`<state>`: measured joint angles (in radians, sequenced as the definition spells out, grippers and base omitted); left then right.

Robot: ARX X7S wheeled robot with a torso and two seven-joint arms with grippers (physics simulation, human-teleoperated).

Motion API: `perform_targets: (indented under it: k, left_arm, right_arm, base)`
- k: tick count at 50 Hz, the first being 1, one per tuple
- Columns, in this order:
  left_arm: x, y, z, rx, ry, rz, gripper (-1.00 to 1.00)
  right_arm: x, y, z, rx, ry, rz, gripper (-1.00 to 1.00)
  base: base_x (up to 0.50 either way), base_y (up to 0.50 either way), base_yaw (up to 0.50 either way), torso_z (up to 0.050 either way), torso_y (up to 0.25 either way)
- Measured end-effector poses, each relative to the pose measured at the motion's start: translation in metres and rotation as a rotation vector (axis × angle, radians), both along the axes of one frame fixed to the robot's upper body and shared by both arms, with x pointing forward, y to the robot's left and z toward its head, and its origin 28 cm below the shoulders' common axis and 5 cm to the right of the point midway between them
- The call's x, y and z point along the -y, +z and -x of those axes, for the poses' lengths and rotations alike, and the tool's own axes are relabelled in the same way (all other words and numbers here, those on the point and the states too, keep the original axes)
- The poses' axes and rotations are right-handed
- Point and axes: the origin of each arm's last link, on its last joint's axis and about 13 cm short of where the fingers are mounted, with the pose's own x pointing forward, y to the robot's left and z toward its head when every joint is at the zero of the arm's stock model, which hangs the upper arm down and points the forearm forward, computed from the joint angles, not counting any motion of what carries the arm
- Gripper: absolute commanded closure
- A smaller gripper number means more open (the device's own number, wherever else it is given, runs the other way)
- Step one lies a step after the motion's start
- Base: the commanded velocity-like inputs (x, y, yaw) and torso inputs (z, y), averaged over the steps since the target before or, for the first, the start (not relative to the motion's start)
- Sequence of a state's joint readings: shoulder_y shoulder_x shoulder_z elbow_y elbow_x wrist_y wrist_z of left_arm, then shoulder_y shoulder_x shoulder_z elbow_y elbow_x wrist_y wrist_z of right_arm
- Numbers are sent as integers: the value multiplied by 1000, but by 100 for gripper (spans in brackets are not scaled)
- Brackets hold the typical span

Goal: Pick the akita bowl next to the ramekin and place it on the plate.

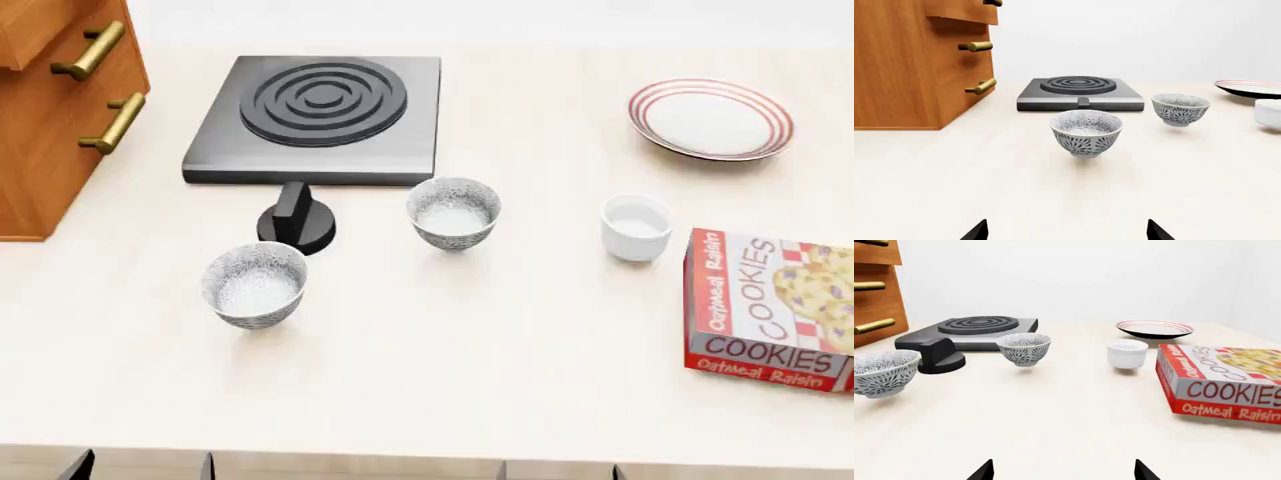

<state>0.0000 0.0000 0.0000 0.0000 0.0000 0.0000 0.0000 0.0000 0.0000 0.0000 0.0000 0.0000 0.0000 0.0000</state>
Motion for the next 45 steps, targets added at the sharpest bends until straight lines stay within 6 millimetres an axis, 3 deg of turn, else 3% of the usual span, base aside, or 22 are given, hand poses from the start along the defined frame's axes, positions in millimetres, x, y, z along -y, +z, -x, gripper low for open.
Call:
perform_targets:
  k: [30,45]
  left_arm:
    - [-2,0,1,10,4,-1,-100]
    - [-3,12,7,71,22,-67,-100]
  right_arm:
    - [-2,0,0,4,15,20,-100]
    - [-2,16,3,35,5,36,-100]
  base:
    - [0,0,0,0,0]
    - [0,0,0,0,0]
